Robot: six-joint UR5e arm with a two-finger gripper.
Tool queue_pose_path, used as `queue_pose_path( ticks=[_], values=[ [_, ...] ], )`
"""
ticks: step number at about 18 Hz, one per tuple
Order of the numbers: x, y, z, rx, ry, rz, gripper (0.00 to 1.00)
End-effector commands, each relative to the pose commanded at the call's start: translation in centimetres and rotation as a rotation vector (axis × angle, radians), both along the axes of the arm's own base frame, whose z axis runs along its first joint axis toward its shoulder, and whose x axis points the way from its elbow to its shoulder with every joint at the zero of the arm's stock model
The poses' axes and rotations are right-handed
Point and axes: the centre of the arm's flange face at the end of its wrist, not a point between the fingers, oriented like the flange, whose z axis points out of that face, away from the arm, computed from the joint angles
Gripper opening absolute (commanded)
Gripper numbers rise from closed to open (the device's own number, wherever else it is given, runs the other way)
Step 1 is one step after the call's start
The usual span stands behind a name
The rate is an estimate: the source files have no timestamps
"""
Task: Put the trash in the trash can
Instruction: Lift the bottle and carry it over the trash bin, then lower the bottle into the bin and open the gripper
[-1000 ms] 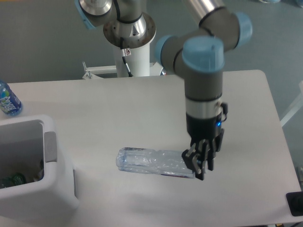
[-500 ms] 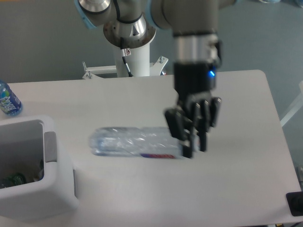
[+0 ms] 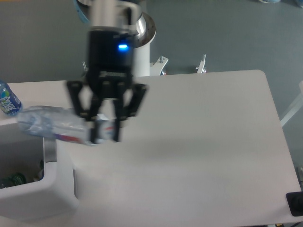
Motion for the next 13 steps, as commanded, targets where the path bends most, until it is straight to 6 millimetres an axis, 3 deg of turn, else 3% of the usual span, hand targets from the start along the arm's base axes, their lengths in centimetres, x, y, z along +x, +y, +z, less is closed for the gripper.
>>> queue_pose_path(
  ticks=[5,13],
  values=[
    [1.3,2.6,-2.4,-0.023,0.050,-0.080,0.22],
    [0.9,3.4,-2.4,-0.015,0.055,-0.084,0.22]
  ],
)
